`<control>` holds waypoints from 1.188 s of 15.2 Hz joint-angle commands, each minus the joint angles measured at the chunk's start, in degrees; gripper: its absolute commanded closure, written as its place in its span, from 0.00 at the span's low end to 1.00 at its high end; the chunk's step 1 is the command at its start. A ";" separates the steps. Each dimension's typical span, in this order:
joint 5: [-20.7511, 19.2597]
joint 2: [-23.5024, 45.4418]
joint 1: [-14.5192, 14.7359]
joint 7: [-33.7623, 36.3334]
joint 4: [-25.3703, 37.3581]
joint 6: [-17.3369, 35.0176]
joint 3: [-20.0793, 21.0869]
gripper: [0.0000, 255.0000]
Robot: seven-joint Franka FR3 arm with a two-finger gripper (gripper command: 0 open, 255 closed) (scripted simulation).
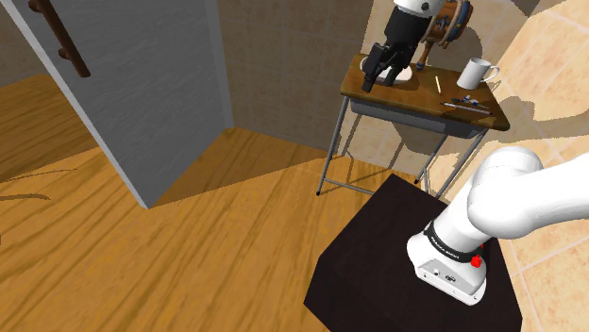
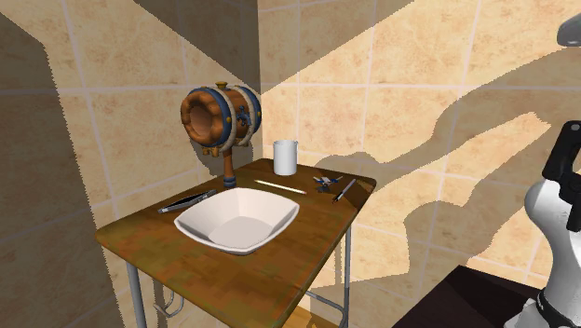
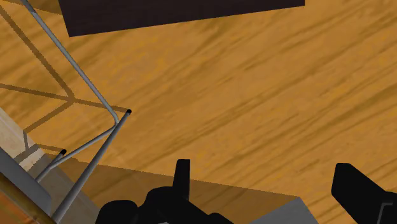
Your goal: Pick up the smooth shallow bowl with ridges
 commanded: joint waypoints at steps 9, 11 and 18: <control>-10.23 3.50 -2.25 -14.42 -2.81 6.80 -7.46 0.00; -12.62 5.13 -2.79 -17.88 -2.79 8.92 -9.38 0.00; -19.60 13.03 -4.15 -29.54 -0.28 17.21 -16.09 0.00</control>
